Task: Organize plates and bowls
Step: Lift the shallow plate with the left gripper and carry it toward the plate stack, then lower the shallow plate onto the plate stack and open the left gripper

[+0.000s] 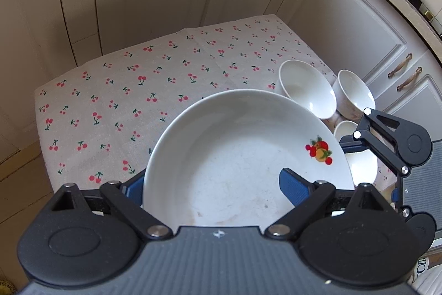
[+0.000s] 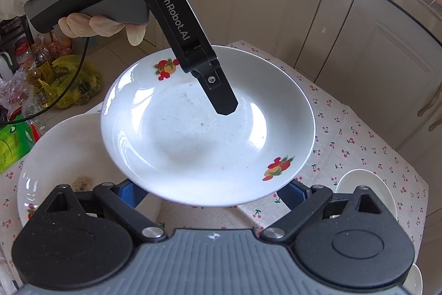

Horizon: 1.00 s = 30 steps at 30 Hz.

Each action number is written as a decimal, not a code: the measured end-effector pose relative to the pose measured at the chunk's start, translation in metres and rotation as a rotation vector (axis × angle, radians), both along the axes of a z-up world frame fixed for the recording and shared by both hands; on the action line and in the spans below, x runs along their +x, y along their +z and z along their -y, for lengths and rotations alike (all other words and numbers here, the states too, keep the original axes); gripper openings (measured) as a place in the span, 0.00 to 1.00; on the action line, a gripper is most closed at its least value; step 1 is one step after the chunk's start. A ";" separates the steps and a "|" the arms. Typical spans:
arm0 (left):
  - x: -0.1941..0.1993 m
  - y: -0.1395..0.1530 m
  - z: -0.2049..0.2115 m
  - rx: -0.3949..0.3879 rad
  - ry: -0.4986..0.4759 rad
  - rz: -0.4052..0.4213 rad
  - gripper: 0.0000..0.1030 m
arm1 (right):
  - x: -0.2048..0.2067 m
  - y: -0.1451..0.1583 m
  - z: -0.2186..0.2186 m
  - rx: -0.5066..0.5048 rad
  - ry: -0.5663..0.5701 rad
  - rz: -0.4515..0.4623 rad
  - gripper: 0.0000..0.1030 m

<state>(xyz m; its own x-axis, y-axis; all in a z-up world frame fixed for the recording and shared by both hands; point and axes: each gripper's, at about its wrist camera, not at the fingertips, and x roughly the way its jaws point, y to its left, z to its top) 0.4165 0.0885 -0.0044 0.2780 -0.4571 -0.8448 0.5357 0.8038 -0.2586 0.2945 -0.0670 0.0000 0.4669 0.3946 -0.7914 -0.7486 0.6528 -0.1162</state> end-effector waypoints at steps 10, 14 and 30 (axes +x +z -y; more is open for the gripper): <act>-0.040 0.010 -0.005 0.007 0.000 0.018 0.92 | -0.042 0.006 -0.003 0.002 0.005 0.007 0.96; -0.059 0.007 -0.006 0.005 0.003 0.008 0.92 | -0.059 0.002 -0.003 0.002 0.010 0.002 0.96; -0.116 -0.015 -0.001 0.013 -0.030 -0.011 0.92 | -0.107 -0.024 0.003 0.010 -0.009 -0.048 0.96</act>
